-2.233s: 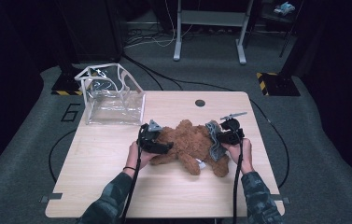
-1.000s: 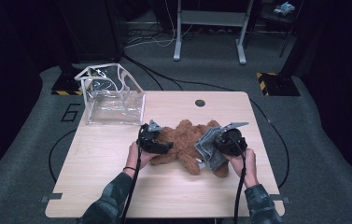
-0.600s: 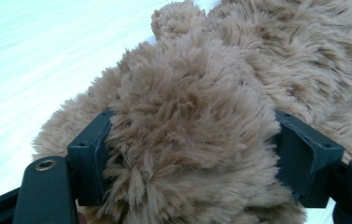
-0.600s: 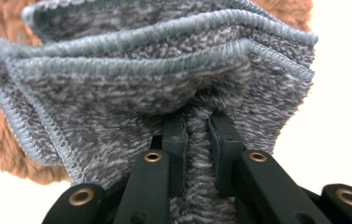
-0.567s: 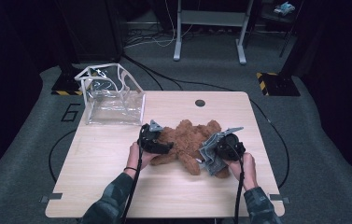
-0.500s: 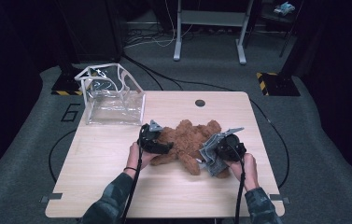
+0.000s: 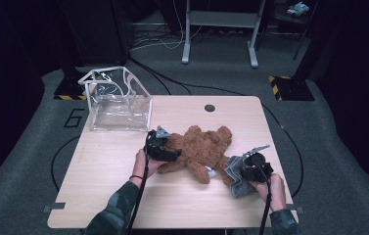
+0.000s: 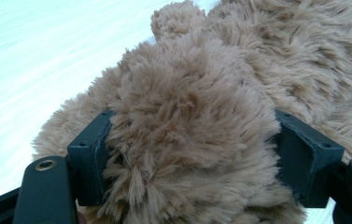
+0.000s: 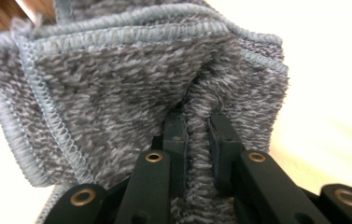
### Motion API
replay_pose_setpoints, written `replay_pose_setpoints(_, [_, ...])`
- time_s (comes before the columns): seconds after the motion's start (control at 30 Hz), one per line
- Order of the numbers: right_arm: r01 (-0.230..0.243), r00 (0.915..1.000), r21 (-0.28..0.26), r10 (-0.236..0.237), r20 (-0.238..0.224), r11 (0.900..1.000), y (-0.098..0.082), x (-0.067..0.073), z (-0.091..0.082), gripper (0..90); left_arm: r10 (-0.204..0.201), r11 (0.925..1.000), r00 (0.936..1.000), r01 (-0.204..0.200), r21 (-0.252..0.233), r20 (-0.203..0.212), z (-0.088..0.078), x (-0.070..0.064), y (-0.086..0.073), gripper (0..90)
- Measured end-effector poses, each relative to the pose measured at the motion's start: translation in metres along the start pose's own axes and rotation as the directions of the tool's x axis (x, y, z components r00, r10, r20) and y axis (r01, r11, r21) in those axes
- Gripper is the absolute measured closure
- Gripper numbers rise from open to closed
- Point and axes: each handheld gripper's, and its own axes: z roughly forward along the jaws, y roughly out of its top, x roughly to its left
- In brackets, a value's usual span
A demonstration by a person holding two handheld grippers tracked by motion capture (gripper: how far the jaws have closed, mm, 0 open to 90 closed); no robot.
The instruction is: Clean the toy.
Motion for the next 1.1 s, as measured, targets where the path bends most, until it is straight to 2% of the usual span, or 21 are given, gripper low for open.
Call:
replay_pose_setpoints(0.07, [-0.019, 0.9997, -0.004, 0.019, 0.018, 1.000, -0.003, -0.004, -0.004, 79.7, 0.001, 1.0000, 1.0000, -0.001, 0.000, 0.000, 0.000, 0.000, 0.000, 23.8])
replay_pose_setpoints(0.13, [-0.020, 0.9993, -0.043, 0.021, 0.029, 0.999, -0.001, -0.006, -0.011, 79.6, 0.002, 1.0000, 1.0000, -0.002, 0.001, 0.000, 0.000, 0.000, 0.000, 23.8])
replay_pose_setpoints(0.17, [-0.029, 0.9991, -0.082, 0.031, 0.030, 0.996, 0.003, -0.004, -0.019, 79.5, 0.001, 1.0000, 1.0000, -0.001, 0.002, 0.000, 0.000, 0.000, 0.000, 23.8])
replay_pose_setpoints(0.27, [0.011, 0.9994, -0.169, -0.006, 0.033, 0.986, 0.019, 0.005, -0.033, 79.2, 0.003, 1.0000, 1.0000, -0.003, 0.008, 0.001, 0.000, 0.000, 0.001, 23.8])
replay_pose_setpoints(0.37, [0.043, 0.9989, -0.218, -0.039, 0.026, 0.975, 0.037, 0.020, -0.036, 78.9, 0.002, 1.0000, 1.0000, -0.001, 0.005, -0.004, 0.000, -0.001, 0.001, 23.8])
replay_pose_setpoints(0.47, [0.078, 0.9969, -0.220, -0.074, 0.027, 0.972, 0.050, 0.034, -0.027, 78.5, -0.002, 1.0000, 1.0000, 0.002, 0.006, -0.004, 0.000, 0.000, 0.001, 23.8])
replay_pose_setpoints(0.5, [0.074, 0.9972, -0.198, -0.071, 0.020, 0.977, 0.055, 0.039, -0.016, 78.6, -0.003, 1.0000, 1.0000, 0.003, 0.005, -0.005, 0.000, 0.000, 0.001, 23.8])
replay_pose_setpoints(0.57, [0.065, 0.9978, -0.176, -0.065, 0.005, 0.982, 0.056, 0.044, -0.001, 78.6, 0.000, 1.0000, 1.0000, 0.000, 0.004, -0.006, 0.000, -0.001, 0.001, 23.8])
replay_pose_setpoints(0.67, [0.074, 0.9972, -0.157, -0.071, 0.025, 0.985, 0.050, 0.046, 0.010, 78.9, 0.003, 1.0000, 0.9999, -0.003, 0.007, -0.011, 0.000, -0.002, 0.001, 23.8])
replay_pose_setpoints(0.8, [0.075, 0.9971, -0.150, -0.073, 0.022, 0.986, 0.042, 0.042, 0.007, 79.1, 0.004, 0.9999, 0.9999, -0.004, 0.013, -0.014, 0.000, -0.002, 0.001, 23.9])
replay_pose_setpoints(1.0, [0.085, 0.9958, -0.117, -0.080, 0.045, 0.989, 0.020, 0.035, -0.001, 79.3, 0.001, 0.9999, 0.9999, -0.001, 0.012, -0.012, 0.000, -0.002, 0.001, 23.9])
replay_pose_setpoints(1.1, [0.074, 0.9957, -0.087, -0.069, 0.062, 0.993, 0.006, 0.029, -0.005, 79.5, 0.001, 0.9999, 0.9999, -0.001, 0.011, -0.013, 0.000, -0.002, 0.001, 23.9])
